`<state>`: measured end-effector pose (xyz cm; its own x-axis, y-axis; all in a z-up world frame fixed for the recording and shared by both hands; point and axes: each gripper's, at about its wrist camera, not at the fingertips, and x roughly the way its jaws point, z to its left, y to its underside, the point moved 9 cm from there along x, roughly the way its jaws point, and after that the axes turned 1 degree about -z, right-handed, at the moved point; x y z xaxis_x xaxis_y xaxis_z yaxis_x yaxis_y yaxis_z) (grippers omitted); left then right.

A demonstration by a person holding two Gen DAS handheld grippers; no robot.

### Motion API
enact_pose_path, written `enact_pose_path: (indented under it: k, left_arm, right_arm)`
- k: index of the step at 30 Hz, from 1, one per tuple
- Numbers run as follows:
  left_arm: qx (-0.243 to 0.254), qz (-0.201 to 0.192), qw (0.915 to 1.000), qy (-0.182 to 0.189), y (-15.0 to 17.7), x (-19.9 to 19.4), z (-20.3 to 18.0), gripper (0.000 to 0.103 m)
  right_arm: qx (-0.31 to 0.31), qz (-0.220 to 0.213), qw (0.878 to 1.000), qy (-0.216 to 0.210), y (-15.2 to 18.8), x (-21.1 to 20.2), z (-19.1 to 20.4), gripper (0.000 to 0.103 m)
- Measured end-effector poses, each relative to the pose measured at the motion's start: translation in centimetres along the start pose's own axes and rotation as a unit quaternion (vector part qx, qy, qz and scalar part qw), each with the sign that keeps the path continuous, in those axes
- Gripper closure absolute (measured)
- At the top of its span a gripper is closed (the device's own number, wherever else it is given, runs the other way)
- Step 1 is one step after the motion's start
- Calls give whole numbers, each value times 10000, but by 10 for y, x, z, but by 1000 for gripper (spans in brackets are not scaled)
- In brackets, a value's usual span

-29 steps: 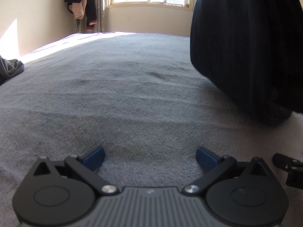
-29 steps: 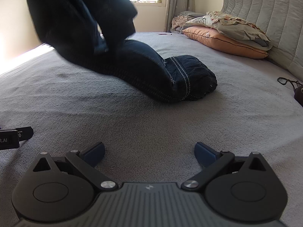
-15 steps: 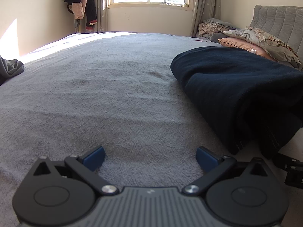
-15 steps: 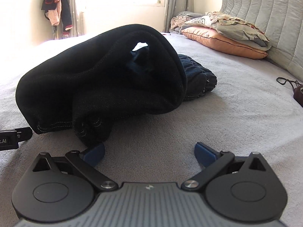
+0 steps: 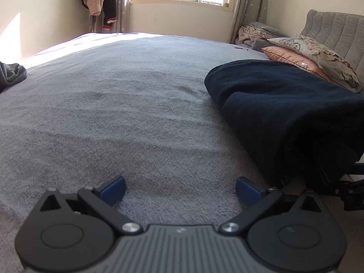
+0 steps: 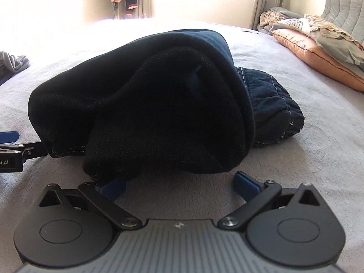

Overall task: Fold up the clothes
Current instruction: 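Approach the bunched dark blue jeans with the right gripper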

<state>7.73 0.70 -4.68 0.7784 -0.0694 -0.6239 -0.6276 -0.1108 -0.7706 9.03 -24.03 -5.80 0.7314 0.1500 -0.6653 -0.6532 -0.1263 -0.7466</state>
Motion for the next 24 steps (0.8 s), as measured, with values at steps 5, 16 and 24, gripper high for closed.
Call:
enact_pose_path:
  k: [5, 16, 24]
  left_arm:
    - [189, 273, 9992, 205, -10, -1, -10, 0]
    - [1303, 170, 9913, 55, -28, -1, -25, 0]
    - [1300, 135, 9913, 139, -33, -7, -26, 0]
  right_arm:
    - [-214, -8, 9998, 49, -15, -16, -8, 2]
    - [2038, -375, 9722, -1086, -15, -37, -28, 1]
    - [740, -964, 9923, -259, -65, -41, 4, 68]
